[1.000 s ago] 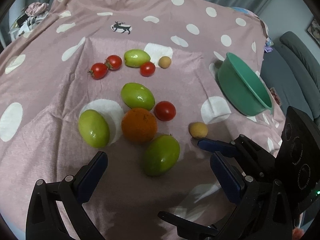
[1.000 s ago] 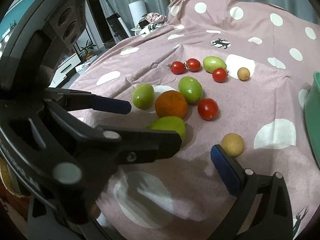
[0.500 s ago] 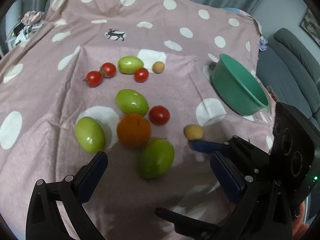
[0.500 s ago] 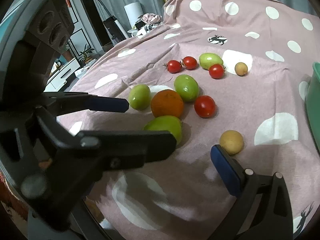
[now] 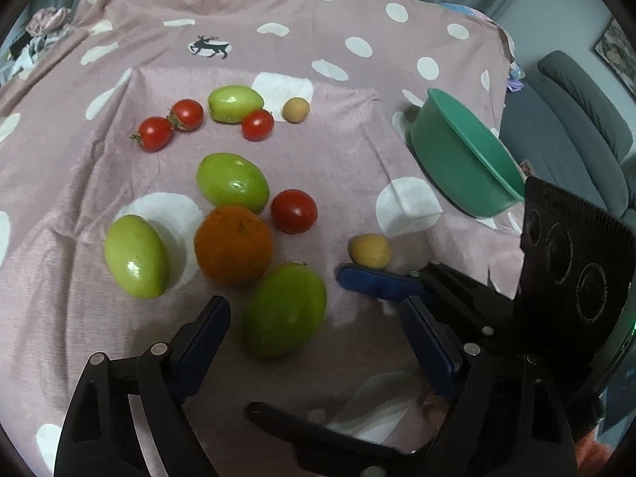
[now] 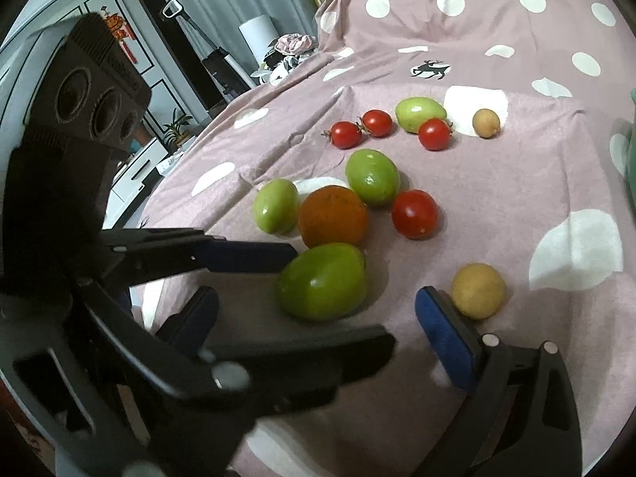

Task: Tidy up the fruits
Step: 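Lower the left gripper onto the large green plum and close it, then carry the green plum into the teal bowl and open the left gripper, then move the left gripper back over the remaining fruits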

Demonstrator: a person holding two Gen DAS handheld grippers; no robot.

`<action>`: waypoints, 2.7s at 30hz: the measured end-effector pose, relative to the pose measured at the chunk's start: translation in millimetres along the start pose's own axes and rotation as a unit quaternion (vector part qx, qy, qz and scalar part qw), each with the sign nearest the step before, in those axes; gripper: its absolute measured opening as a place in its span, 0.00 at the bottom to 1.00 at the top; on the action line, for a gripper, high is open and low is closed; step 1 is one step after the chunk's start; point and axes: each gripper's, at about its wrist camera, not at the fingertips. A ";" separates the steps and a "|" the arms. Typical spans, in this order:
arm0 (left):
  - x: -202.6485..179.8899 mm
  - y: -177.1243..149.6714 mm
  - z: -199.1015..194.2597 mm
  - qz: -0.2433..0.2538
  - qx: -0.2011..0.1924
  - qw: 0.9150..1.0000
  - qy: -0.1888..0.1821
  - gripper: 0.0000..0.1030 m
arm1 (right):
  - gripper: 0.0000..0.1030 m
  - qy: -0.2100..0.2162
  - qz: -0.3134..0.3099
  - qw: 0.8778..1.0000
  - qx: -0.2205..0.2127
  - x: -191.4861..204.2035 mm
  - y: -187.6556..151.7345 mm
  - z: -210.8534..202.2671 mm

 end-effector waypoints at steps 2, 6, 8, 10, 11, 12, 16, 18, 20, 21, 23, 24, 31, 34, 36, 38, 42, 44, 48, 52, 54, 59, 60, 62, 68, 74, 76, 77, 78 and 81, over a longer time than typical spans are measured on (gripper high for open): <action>1.7 -1.0 3.1 -0.003 0.002 1.000 -0.003 0.80 | 0.92 -0.003 -0.012 1.000 -0.004 3.3 -0.6 3.0; 4.7 -2.8 7.5 0.007 -0.003 1.000 0.016 0.70 | 0.85 -0.010 -0.030 0.999 -0.005 7.1 0.6 7.0; 8.2 -1.9 6.2 0.001 -0.008 1.000 0.012 0.66 | 0.82 -0.010 -0.030 0.999 -0.007 7.3 1.6 8.6; 12.2 -1.1 4.9 -0.005 -0.013 1.000 0.017 0.58 | 0.79 -0.001 -0.029 1.000 -0.010 7.0 2.6 9.5; 13.8 -0.7 4.6 -0.009 -0.013 1.000 0.014 0.56 | 0.78 0.001 -0.027 1.000 -0.011 7.2 3.0 10.7; 15.9 -0.9 3.7 -0.013 -0.014 1.000 0.013 0.56 | 0.78 0.002 -0.026 1.000 -0.013 7.5 2.9 11.2; 20.0 -0.9 1.2 -0.009 -0.012 1.000 0.025 0.40 | 0.70 0.007 -0.025 1.000 -0.015 7.6 3.5 12.9; 28.6 0.5 -0.6 -0.031 -0.012 0.999 0.019 0.40 | 0.66 -0.001 -0.027 1.000 -0.013 6.3 2.9 12.8; 33.4 0.0 -2.0 -0.040 -0.012 0.999 0.008 0.40 | 0.67 -0.004 -0.018 1.000 -0.019 2.8 3.5 11.6; 32.6 -0.2 -1.9 -0.035 -0.013 0.999 0.008 0.40 | 0.65 -0.004 -0.016 1.000 -0.021 2.1 3.5 12.0; 31.3 -0.9 -2.7 -0.033 -0.012 0.999 0.009 0.40 | 0.55 -0.012 -0.023 0.999 -0.020 2.2 4.0 15.1; 33.1 -1.3 -3.4 -0.037 -0.014 0.999 0.007 0.40 | 0.54 -0.012 -0.027 0.999 -0.020 3.1 3.7 15.0; 38.6 3.2 -10.4 -0.054 -0.025 0.998 0.008 0.40 | 0.48 -0.006 -0.015 0.999 -0.033 4.7 4.1 15.0; 36.4 5.8 -17.1 -0.055 -0.037 0.998 -0.007 0.39 | 0.48 -0.010 -0.032 0.998 -0.047 10.6 6.1 6.8; 35.6 9.4 -22.3 -0.063 -0.041 0.997 -0.029 0.39 | 0.48 -0.013 -0.037 0.997 -0.059 12.4 9.3 -2.2; 32.2 15.4 -26.6 -0.076 -0.045 0.995 -0.053 0.39 | 0.48 -0.019 -0.043 0.996 -0.072 13.2 15.0 -13.4; 2.4 35.0 -27.9 -0.057 -0.056 0.994 -0.068 0.39 | 0.48 -0.043 -0.059 0.992 -0.101 9.0 29.3 -39.1; -27.2 47.4 -26.2 -0.010 -0.071 0.996 -0.054 0.39 | 0.48 -0.056 -0.055 0.990 -0.122 -2.4 38.9 -56.4; -77.0 81.4 -10.3 0.017 -0.078 0.993 -0.082 0.39 | 0.48 -0.092 -0.041 0.980 -0.171 -34.5 59.8 -97.5; -142.6 107.2 19.3 0.072 -0.085 0.987 -0.113 0.39 | 0.48 -0.138 -0.009 0.965 -0.223 -78.7 74.7 -142.4; -176.9 111.9 38.4 0.108 -0.092 0.983 -0.118 0.39 | 0.48 -0.169 0.011 0.956 -0.238 -105.1 78.3 -162.3; -228.2 118.7 90.8 0.106 -0.069 0.979 -0.158 0.40 | 0.48 -0.246 0.055 0.935 -0.250 -157.0 73.2 -197.3; -231.8 118.0 99.3 0.102 -0.063 0.980 -0.160 0.40 | 0.48 -0.249 0.068 0.934 -0.248 -165.5 71.0 -199.3; -237.3 113.5 115.9 0.099 -0.048 0.982 -0.153 0.40 | 0.48 -0.257 0.081 0.934 -0.234 -180.9 66.8 -195.1; -235.3 105.6 141.1 0.087 -0.038 0.990 -0.104 0.41 | 0.54 -0.285 0.101 0.934 -0.192 -205.7 59.5 -179.0; -224.3 109.6 124.6 0.064 -0.036 0.992 -0.106 0.84 | 0.84 -0.348 0.049 0.922 -0.162 -196.9 61.3 -178.5; -219.4 116.6 112.5 0.047 -0.047 0.991 -0.112 0.86 | 0.91 -0.343 0.047 0.922 -0.172 -192.4 59.2 -187.1; -215.4 120.4 105.7 0.035 -0.054 0.992 -0.111 0.91 | 0.94 -0.341 0.046 0.922 -0.180 -190.1 58.1 -192.2; -213.9 123.4 102.1 0.028 -0.059 0.992 -0.108 0.95 | 0.95 -0.335 0.044 0.923 -0.186 -187.5 57.3 -196.6; -203.9 123.5 78.0 0.052 -0.073 0.992 -0.092 0.99 | 0.99 -0.309 0.030 0.928 -0.206 -172.8 56.6 -206.6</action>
Point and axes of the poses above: each gripper's, at about its wrist camera, not at the fingertips, and z roughly the way its jaws point, x to its left, y to its top, and after that the axes turned 12 degrees about -x, right-handed
